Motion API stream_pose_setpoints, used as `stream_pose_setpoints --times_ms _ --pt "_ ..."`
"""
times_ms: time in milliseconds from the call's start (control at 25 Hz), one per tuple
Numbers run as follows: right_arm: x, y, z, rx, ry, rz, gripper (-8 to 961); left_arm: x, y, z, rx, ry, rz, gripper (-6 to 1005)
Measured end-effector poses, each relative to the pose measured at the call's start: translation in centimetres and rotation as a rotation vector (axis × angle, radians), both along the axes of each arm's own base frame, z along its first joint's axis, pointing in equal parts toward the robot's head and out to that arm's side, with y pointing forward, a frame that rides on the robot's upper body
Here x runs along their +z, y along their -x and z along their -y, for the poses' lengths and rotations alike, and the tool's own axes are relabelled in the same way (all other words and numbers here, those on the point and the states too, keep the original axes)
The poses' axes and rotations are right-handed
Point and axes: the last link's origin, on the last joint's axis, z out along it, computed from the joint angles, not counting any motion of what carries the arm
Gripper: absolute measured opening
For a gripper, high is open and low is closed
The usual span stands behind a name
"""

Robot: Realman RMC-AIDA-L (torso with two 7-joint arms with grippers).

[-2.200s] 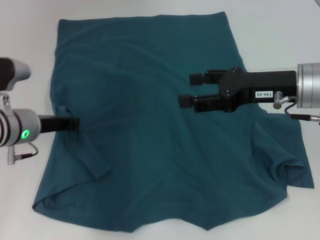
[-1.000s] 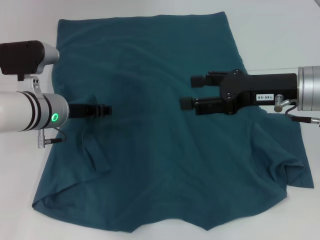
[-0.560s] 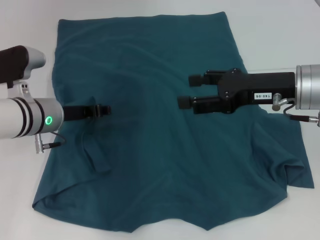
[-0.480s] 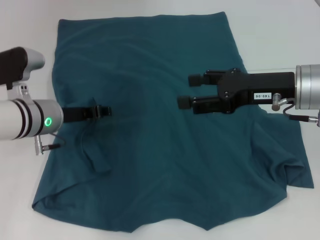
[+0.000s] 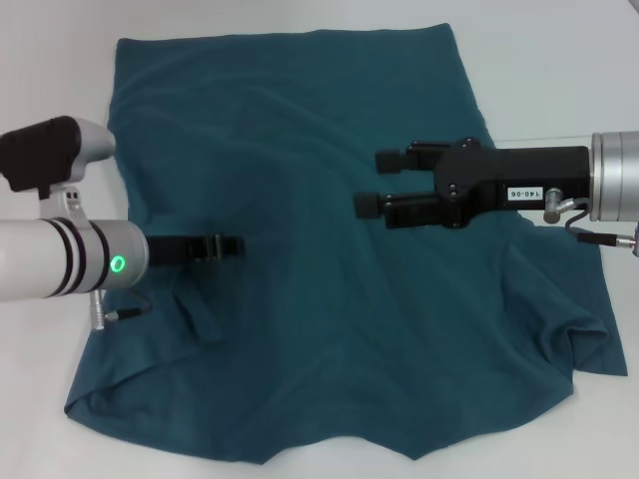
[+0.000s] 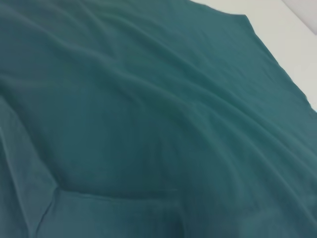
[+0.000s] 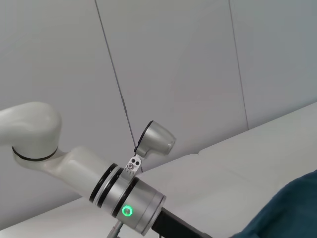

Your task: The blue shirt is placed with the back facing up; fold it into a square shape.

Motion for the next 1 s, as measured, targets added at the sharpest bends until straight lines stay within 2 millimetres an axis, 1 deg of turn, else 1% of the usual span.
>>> stream_pose_setpoints --times_ms 280,400,480,680,800,880,920,960,1000 --pt "0.0 0.0 0.1 0.0 0.002 -0.001 865 -0.8 -0.3 0.3 -0.002 0.031 0.009 454" --pt "0.0 0.0 0.1 0.0 0.002 -0.001 865 -1.0 -0.8 0.5 -0.011 0.048 0.032 452" --pt "0.0 0.0 0.0 -0.001 0.001 -0.001 865 -0.7 -1.5 0.6 -0.029 0.06 0.061 451" --pt "0.0 0.0 0.0 0.0 0.0 -0.001 865 0.5 -2.7 0.8 -0.095 0.064 0.133 449" --pt "0.0 0.1 0.0 0.001 -0.001 -0.004 865 1.8 -3.2 1.1 -0.149 0.044 0.159 450" --pt "0.1 0.1 0.0 0.0 0.0 -0.005 865 3.3 -2.8 1.4 -0.181 0.003 0.157 450" --pt "0.1 0.1 0.0 0.0 0.001 -0.006 865 3.3 -2.8 1.4 -0.181 0.003 0.157 450" --pt "0.1 0.1 0.0 0.0 0.001 -0.006 865 4.1 -2.5 1.6 -0.195 -0.024 0.147 449" --pt "0.1 0.1 0.0 0.0 0.0 -0.006 865 5.7 -1.0 2.2 -0.21 -0.079 0.106 449"
